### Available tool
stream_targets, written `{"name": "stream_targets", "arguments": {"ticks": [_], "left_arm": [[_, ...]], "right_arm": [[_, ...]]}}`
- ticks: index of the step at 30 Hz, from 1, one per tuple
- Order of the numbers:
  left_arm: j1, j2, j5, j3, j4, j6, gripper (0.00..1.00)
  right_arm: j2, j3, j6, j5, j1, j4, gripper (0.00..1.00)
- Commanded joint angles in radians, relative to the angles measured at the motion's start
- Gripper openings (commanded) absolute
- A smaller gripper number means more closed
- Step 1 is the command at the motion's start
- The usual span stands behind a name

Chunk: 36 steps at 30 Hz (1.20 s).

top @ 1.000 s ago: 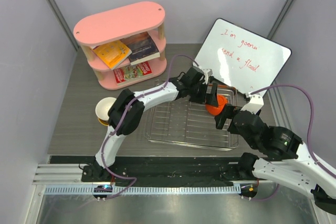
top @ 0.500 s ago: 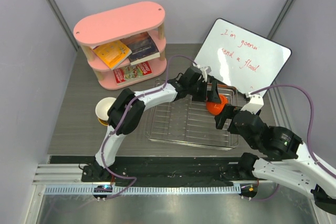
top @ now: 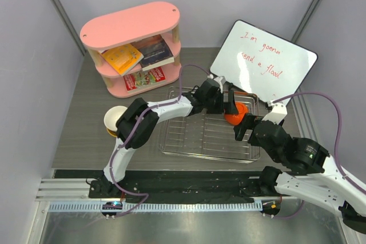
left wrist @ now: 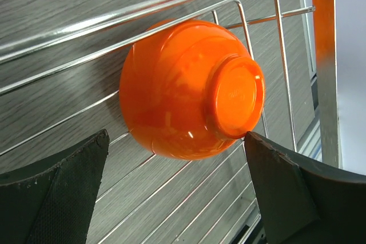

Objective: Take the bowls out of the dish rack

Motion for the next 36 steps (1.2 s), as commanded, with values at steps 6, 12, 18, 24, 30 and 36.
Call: {"name": "stream_targets", "arguments": {"ticks": [6, 12, 18, 24, 30, 36], "left_arm": [[-0.026, 0.012, -0.093, -0.017, -0.061, -0.057, 1.0], [-0.033, 0.045, -0.071, 0.011, -0.054, -0.075, 1.0], [-0.035, 0.048, -0.028, -0.009, 0.01, -0.104, 1.0], [-0.033, 0.043, -0.007, -0.04, 0.073, -0.15, 1.0], [-0.033, 0.046, -0.027, -0.046, 0.071, -0.203, 1.0], [-0.035, 0.051, -0.091, -0.031, -0.001, -0.209, 1.0]], "right_arm": [[-0.023, 0.0, 0.013, 0.015, -0.001, 0.021, 1.0], [-0.017, 0.0, 0.011, 0.015, -0.001, 0.021, 1.0], [-0.015, -0.003, 0.013, 0.017, -0.002, 0.022, 1.0], [-0.017, -0.002, 0.011, 0.015, -0.001, 0.022, 1.0], [-0.013, -0.002, 0.01, 0.017, -0.002, 0.024, 1.0], [-0.015, -0.003, 0.008, 0.017, -0.002, 0.024, 1.0]]}}
